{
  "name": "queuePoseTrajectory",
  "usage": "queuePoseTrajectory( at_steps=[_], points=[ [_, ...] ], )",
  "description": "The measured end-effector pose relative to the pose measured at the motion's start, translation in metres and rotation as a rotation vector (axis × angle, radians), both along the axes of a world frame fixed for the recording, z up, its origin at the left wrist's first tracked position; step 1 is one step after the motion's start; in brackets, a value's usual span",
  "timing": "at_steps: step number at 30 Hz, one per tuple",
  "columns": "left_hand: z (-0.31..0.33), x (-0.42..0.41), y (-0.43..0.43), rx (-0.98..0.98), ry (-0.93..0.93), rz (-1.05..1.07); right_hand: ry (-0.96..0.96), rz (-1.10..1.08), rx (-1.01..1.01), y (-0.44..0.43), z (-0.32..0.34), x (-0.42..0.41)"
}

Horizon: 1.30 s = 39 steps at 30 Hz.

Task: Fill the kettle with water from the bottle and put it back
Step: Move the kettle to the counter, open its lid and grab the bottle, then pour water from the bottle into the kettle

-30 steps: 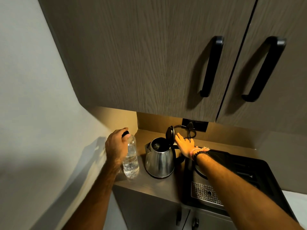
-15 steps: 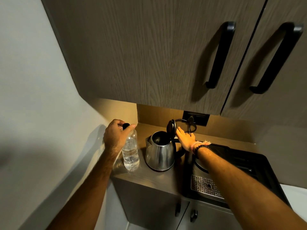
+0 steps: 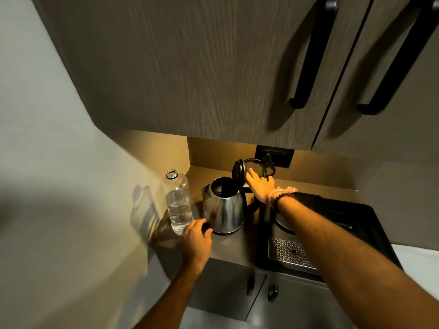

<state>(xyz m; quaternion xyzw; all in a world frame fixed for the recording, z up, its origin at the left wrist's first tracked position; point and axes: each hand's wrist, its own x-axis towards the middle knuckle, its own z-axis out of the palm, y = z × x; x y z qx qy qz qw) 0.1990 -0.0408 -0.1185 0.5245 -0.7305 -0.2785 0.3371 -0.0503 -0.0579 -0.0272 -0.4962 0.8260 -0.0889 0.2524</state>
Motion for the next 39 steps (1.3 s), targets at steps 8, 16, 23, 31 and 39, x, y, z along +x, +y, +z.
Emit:
queuePoseTrajectory(
  at_steps=[8,16,23,31,39],
  points=[
    [-0.033,-0.003,-0.013,0.076,-0.266,0.078,0.054,-0.003,0.038,-0.004,-0.002,0.000],
    [-0.024,0.018,-0.023,-0.210,0.098,0.421,0.005,-0.063,0.003,-0.003,-0.002,-0.001],
    [0.036,0.013,-0.083,-0.056,0.313,0.377,-0.034,-0.126,-0.034,-0.001,-0.008,0.001],
    [0.054,0.007,-0.092,-0.161,0.234,0.262,-0.030,-0.112,-0.026,-0.001,-0.005,0.002],
    [0.113,0.012,-0.096,0.043,-0.288,-0.214,0.000,-0.097,-0.009,0.005,0.001,0.002]
  ],
)
